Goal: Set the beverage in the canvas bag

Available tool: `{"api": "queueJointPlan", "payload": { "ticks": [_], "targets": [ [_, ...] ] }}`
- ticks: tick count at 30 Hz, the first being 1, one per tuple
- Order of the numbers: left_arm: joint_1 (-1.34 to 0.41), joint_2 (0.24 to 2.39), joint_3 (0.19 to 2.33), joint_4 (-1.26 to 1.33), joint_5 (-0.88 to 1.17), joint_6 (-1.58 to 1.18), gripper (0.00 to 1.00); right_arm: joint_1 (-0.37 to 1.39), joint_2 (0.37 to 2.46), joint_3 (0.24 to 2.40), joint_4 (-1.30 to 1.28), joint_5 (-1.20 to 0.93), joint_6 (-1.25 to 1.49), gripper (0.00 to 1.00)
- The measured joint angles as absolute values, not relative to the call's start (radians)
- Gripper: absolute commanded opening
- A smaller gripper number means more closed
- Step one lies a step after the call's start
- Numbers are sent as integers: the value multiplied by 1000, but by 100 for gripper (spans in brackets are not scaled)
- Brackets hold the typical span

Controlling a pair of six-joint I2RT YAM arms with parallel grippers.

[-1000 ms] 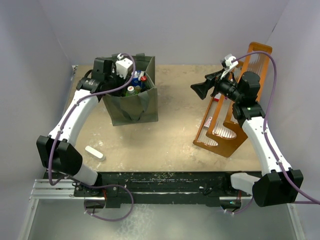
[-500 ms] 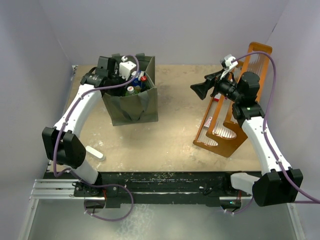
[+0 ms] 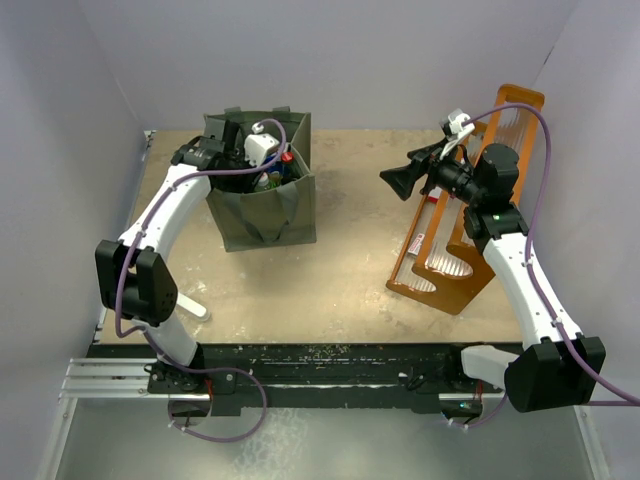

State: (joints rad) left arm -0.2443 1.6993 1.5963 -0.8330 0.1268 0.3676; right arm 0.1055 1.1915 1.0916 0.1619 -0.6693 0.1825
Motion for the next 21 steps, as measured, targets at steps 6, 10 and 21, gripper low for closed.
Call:
{"api": "queueJointPlan", "payload": {
  "ticks": [6,10,21],
  "targets": [
    [-244,1706,1596,-841,127,385,19,105,1192,1092,162,-673,184,98],
    [-244,1706,1579,-833,127,386,22,105,1192,1092,162,-672,184,98],
    [-244,1707,1551,-816,129,386,37,105,1192,1092,162,-672,184,98]
  ]
}}
